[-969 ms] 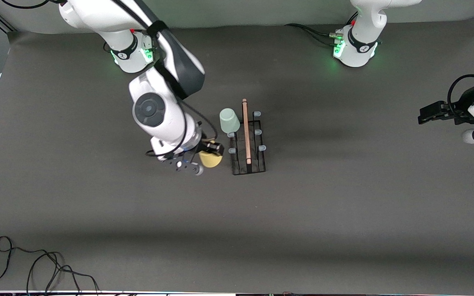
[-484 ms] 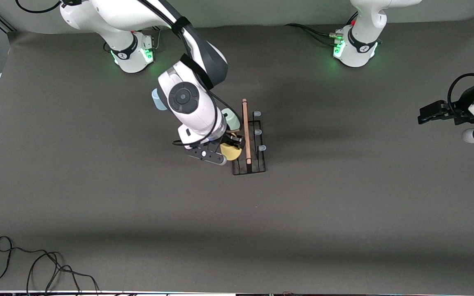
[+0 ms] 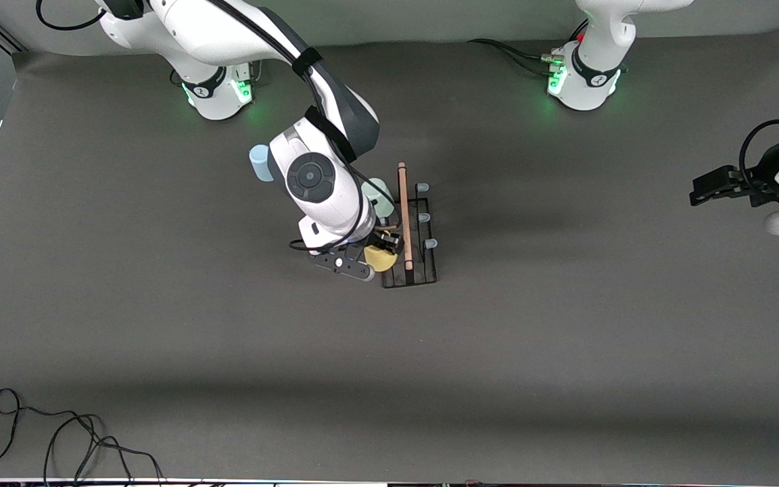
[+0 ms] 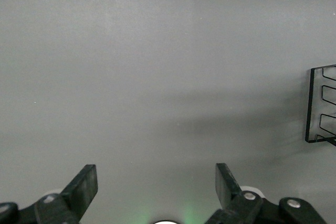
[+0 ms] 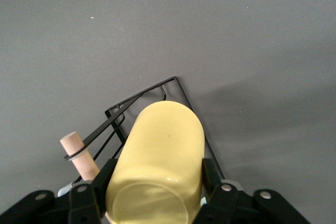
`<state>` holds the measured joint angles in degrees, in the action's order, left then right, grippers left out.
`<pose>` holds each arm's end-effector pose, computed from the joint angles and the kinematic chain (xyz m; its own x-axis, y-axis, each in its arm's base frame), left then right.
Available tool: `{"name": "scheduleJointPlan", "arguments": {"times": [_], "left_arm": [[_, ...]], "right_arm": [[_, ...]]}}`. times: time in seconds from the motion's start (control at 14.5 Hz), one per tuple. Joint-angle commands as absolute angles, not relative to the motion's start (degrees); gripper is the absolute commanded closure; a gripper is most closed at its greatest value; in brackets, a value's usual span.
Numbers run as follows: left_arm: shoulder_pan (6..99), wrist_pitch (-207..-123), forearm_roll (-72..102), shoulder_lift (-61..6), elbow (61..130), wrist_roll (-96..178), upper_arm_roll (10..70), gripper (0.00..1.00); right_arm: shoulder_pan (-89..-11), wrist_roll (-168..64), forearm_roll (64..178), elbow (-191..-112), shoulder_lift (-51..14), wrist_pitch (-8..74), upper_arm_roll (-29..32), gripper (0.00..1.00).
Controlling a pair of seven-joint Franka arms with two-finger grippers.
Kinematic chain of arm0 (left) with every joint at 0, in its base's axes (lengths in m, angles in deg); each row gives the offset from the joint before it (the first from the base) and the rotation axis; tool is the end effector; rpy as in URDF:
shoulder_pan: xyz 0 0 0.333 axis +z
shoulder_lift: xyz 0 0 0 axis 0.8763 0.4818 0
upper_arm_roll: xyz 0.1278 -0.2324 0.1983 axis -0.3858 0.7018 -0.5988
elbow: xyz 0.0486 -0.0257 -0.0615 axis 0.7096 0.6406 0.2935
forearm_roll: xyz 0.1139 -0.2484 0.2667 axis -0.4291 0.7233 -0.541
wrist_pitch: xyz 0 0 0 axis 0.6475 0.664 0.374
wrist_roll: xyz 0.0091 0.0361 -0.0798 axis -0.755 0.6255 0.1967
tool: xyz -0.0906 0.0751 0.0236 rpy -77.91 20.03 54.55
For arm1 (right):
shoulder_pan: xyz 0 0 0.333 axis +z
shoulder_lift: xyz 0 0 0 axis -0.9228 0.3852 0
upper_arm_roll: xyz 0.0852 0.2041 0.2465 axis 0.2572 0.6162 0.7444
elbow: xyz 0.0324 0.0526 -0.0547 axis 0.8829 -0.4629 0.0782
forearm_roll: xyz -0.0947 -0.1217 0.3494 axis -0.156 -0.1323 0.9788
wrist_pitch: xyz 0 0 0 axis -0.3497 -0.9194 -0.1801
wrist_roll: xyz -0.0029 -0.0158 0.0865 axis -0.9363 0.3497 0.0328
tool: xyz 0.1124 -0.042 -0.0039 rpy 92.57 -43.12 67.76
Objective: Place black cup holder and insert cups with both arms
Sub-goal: 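Lower the yellow cup onto a rack peg and open the right gripper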
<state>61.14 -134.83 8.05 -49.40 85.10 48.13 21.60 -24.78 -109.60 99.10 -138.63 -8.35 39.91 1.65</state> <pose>0.5555 -0.0060 0.5903 0.9937 -0.0221 -0.1096 -0.0181 -0.9991 0.0380 0.5493 0.4525 0.3380 0.9260 -0.3593 -0.1156 -0.3734 -0.9169 -0.1411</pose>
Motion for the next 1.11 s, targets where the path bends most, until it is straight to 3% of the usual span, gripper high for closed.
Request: {"name": "scheduleJointPlan", "arguments": {"times": [0.0,0.07,0.21,0.69,1.04], "left_arm": [[61.11,-134.69,8.44,-50.05,85.15,48.89,21.41,0.0],[61.11,-134.77,8.44,-49.96,85.24,48.89,21.41,0.0],[60.85,-135.03,8.0,-50.14,85.07,48.89,21.59,0.0],[60.5,-136.61,5.89,-51.37,84.8,48.8,21.68,0.0],[60.93,-138.64,5.8,-51.63,86.03,50.55,21.68,0.0]], "right_arm": [[-24.1,-111.1,99.04,-137.09,-6.83,40.54,1.01,0.5],[-24.1,-111.1,99.04,-137.09,-6.82,40.54,1.01,0.33],[-24.19,-110.93,99.04,-136.92,-7.09,40.45,1.01,0.18],[-25.42,-109.96,97.73,-136.39,-10.69,35.45,0.39,0.04],[-31.73,-98.92,93.15,-128.76,-15.16,16.76,-0.22,0.0]]}}
